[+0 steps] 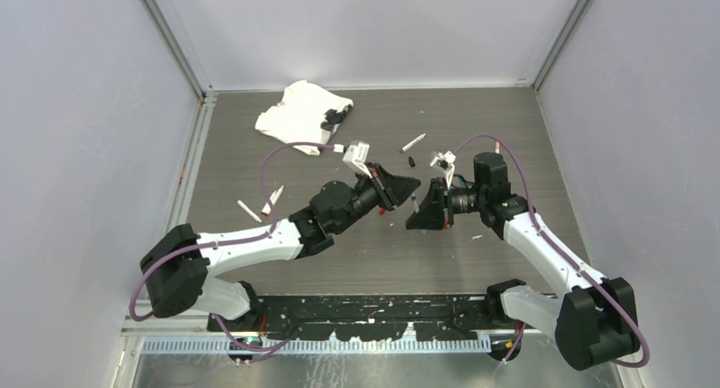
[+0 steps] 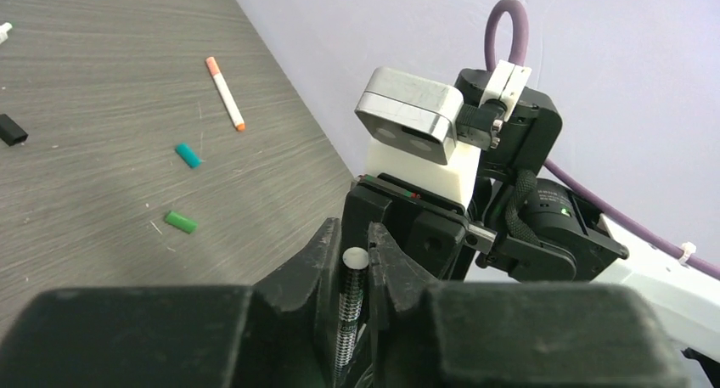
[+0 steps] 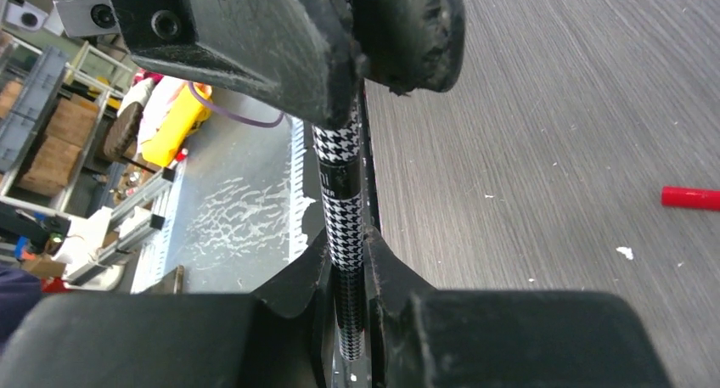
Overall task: Insert the pens into the pen caps
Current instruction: Press the pen cap onto the pen, then place the pen at the center of the board.
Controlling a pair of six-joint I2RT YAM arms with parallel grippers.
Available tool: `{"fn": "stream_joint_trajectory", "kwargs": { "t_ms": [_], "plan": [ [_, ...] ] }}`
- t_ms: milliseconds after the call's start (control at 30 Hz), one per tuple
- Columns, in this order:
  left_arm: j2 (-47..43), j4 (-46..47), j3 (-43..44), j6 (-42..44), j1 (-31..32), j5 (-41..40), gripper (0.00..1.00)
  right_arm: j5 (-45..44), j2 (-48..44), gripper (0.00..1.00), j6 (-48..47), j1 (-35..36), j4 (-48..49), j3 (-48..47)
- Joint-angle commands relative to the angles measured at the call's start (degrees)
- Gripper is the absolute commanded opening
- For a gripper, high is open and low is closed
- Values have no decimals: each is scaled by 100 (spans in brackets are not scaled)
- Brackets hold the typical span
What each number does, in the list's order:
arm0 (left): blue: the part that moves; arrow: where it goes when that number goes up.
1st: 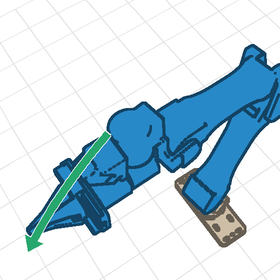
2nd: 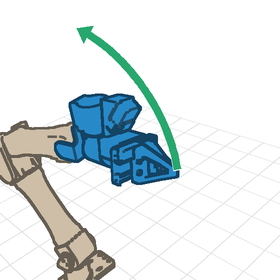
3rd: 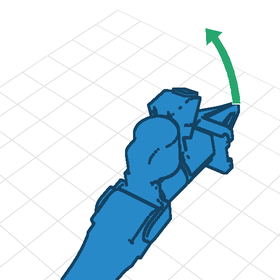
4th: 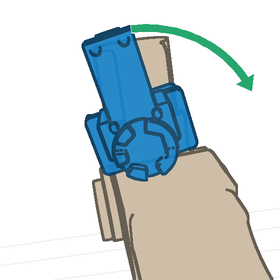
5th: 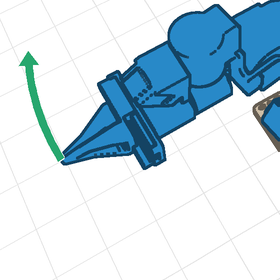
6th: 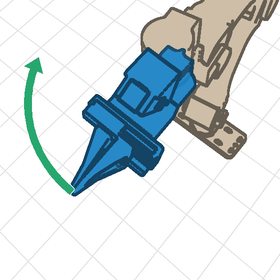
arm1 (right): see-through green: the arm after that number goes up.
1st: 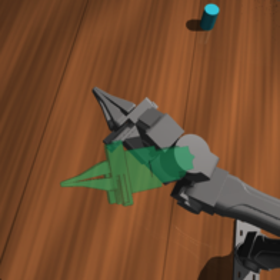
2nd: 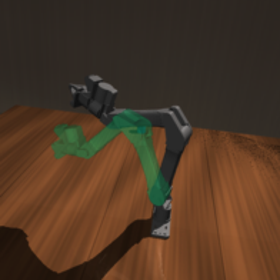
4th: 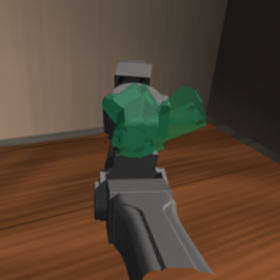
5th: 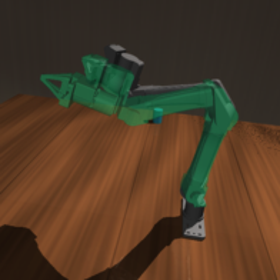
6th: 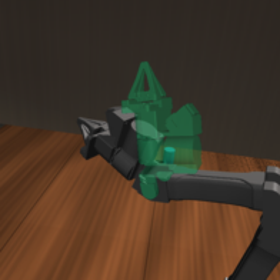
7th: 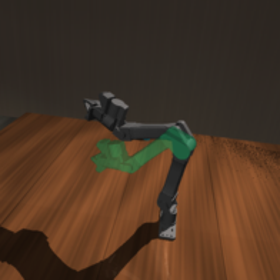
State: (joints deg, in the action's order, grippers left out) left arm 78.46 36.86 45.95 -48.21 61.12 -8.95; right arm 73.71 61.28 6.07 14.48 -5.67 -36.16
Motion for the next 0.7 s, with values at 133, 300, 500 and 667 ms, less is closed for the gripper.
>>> {"fn": "stream_joint_trajectory", "kwargs": {
  "t_ms": [133, 300, 500, 667],
  "plan": [
    [-417, -113, -99, -290, 466, 1500, 45, -717, 129, 1, -576, -83, 611, -552],
    [-800, -141, -254, -128, 382, 1449, 61, -751, 99, 1, -779, -86, 304, -593],
    [-1672, -1014, -647, 777, 278, 1196, 67, -896, -26, 1, -1591, -91, -575, -851],
    [-2462, -2360, -538, 1999, 103, 1013, 81, -1134, -98, 1, -1937, -182, -996, -968]
  ]
}}
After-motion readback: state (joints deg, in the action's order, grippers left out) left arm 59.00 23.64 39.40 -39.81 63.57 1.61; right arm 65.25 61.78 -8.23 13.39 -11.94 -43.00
